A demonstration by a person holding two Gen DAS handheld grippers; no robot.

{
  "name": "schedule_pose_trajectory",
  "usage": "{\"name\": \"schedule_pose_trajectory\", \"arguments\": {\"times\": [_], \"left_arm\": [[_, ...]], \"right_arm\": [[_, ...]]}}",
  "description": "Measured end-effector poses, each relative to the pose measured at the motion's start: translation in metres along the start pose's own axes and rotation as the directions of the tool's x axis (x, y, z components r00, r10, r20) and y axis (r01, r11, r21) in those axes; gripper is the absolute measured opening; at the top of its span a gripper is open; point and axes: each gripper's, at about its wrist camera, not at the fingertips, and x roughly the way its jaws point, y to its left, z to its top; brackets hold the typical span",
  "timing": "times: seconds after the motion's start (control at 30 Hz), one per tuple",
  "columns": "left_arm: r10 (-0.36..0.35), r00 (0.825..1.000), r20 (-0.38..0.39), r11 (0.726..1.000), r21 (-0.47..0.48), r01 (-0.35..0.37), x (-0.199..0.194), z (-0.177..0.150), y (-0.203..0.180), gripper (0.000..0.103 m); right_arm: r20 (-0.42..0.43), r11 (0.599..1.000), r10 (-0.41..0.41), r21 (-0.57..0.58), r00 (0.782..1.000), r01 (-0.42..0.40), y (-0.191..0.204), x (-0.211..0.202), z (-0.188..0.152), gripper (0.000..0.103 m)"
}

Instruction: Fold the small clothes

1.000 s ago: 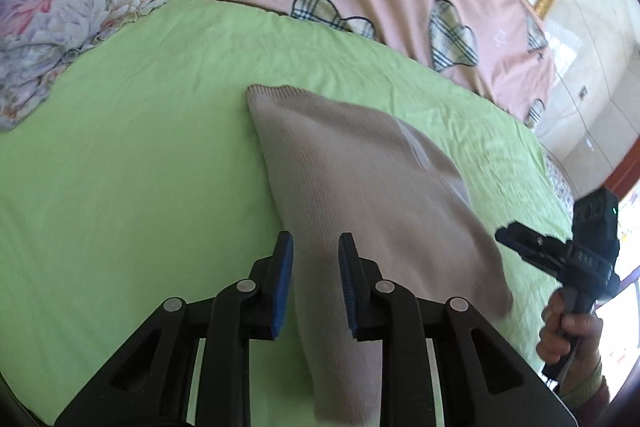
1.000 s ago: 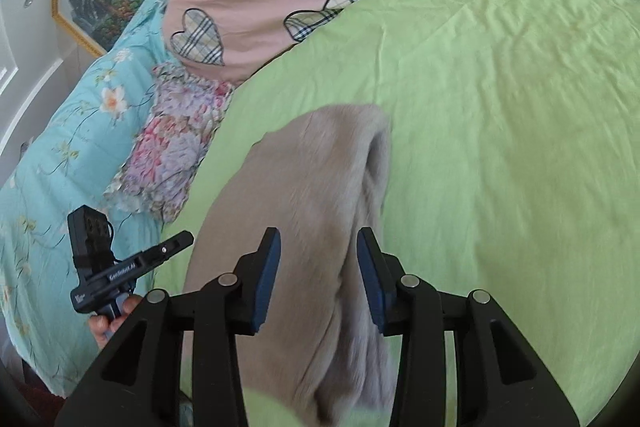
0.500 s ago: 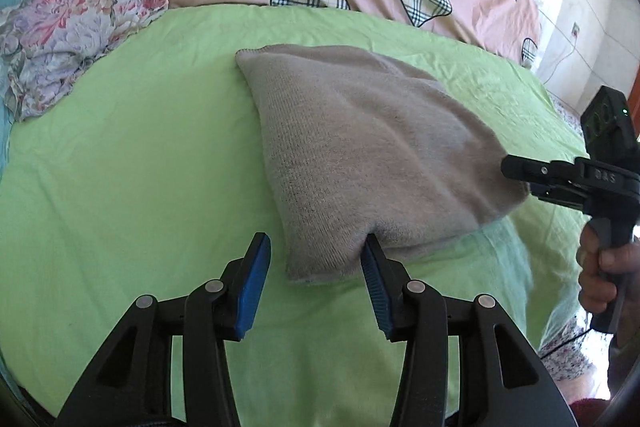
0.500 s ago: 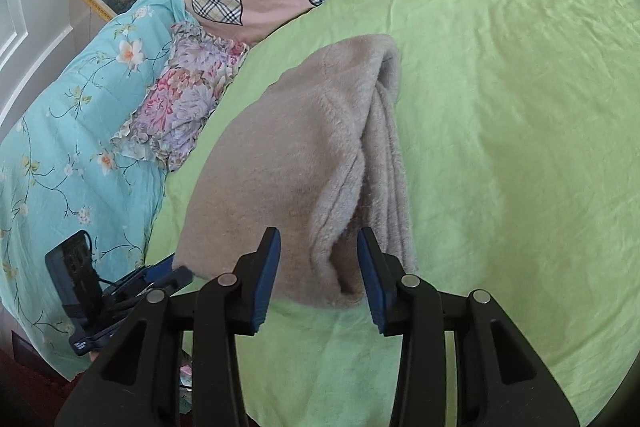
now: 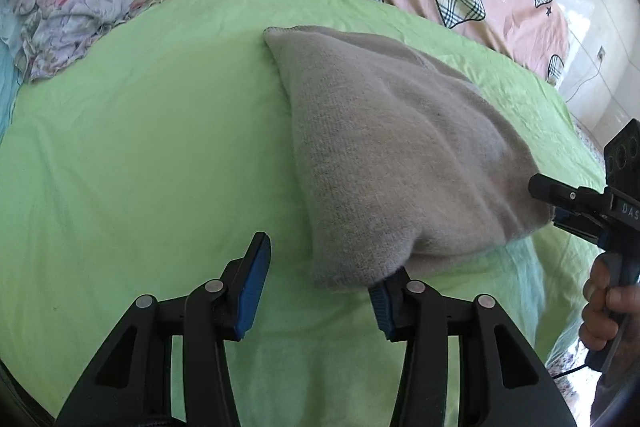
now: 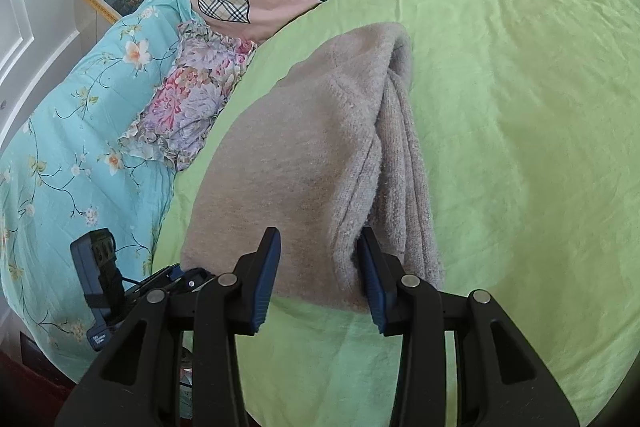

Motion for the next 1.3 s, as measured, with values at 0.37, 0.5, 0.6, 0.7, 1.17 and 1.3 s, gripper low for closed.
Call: {"name": "schedule_pose_trajectory", "arguments": {"times": [0.37,0.5,0.6,0.7,1.17,1.3], "left_arm": [[0.107,0.994,-0.015,0.993,0.04,-0.107,-0.001,0.003,-0.014,0.014],[0.123,0.992,-0.014,0.991,0.051,-0.122,-0.01,0.001,-0.028,0.011],[0.146,0.988,-0.052,0.988,0.051,-0.144,-0.002,-0.004,-0.031,0.01],[0.118,0.988,-0.095,0.993,0.003,-0.118,0.006,-0.009,-0.02,0.01],[0.027,0.993,-0.112,1.0,-0.012,-0.028,0.001,-0.014,-0.009,0.015],[-0.006,0.994,-0.108,1.0,0.012,0.008,-0.021,-0.02,0.002,0.014]], "right_arm": [[0.065,0.997,0.044,-0.066,0.997,-0.04,0.02,-0.027,0.024,0.006],[0.099,0.99,-0.022,-0.138,0.995,0.036,0.023,-0.056,0.033,0.005],[0.014,0.987,-0.124,-0.102,0.992,0.125,-0.002,-0.032,0.02,0.005],[-0.024,0.981,-0.172,-0.091,0.985,0.17,-0.016,-0.01,0.007,0.005],[-0.054,0.951,-0.292,-0.122,0.955,0.284,-0.02,0.005,0.001,0.007],[-0.089,0.961,-0.271,-0.078,0.958,0.265,-0.023,-0.009,0.002,0.029]]}}
